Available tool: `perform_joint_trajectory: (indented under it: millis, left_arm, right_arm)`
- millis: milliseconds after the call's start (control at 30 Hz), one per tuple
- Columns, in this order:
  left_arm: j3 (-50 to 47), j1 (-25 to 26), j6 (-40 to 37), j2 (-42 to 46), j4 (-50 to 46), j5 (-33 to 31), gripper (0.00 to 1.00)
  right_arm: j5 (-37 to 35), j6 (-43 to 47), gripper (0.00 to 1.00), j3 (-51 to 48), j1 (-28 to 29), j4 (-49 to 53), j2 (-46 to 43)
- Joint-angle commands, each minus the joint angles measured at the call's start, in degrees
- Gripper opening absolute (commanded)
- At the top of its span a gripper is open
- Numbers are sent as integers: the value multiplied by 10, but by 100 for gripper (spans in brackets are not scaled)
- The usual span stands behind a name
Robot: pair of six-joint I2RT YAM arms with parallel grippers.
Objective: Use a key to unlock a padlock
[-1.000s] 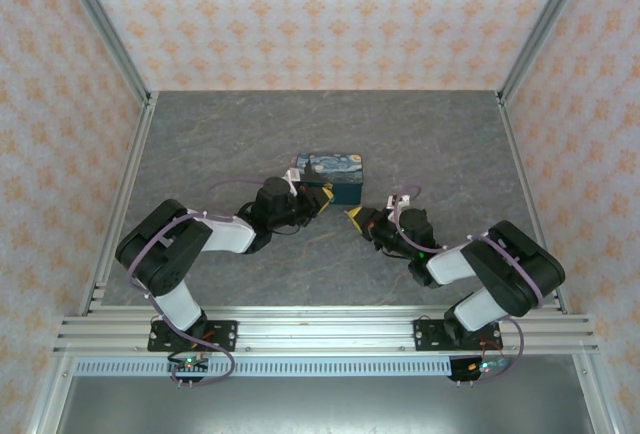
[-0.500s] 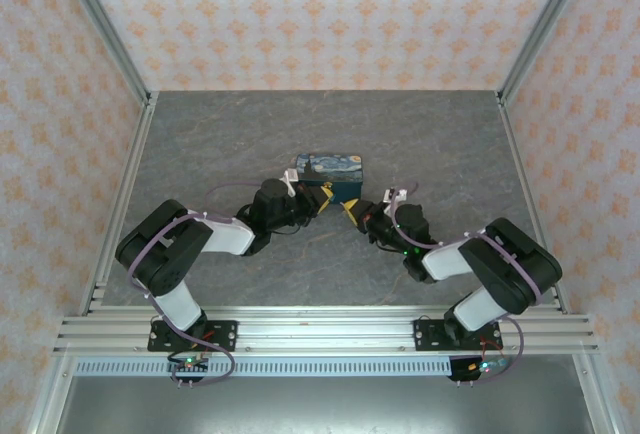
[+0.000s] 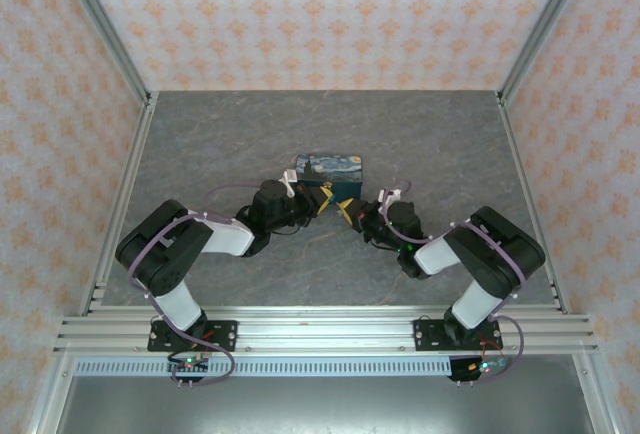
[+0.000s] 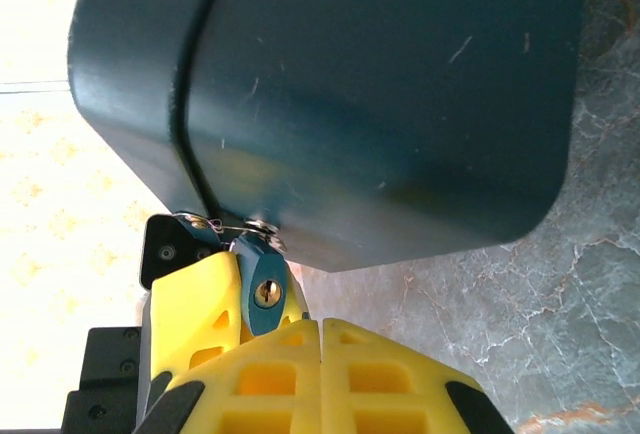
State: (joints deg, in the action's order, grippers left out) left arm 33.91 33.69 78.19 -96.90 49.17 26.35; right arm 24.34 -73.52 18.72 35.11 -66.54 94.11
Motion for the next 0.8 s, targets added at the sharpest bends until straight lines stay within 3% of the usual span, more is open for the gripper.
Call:
perform_joint_trajectory:
  millis: [0, 767]
  left_arm:
    - [-4, -5, 3, 5, 40, -8, 0]
    - [-12, -5, 3, -1, 48, -9, 0]
  right_arm:
    - [-8, -5, 0, 16, 3, -34, 9]
    - [-5, 0, 0, 27, 3, -21, 9]
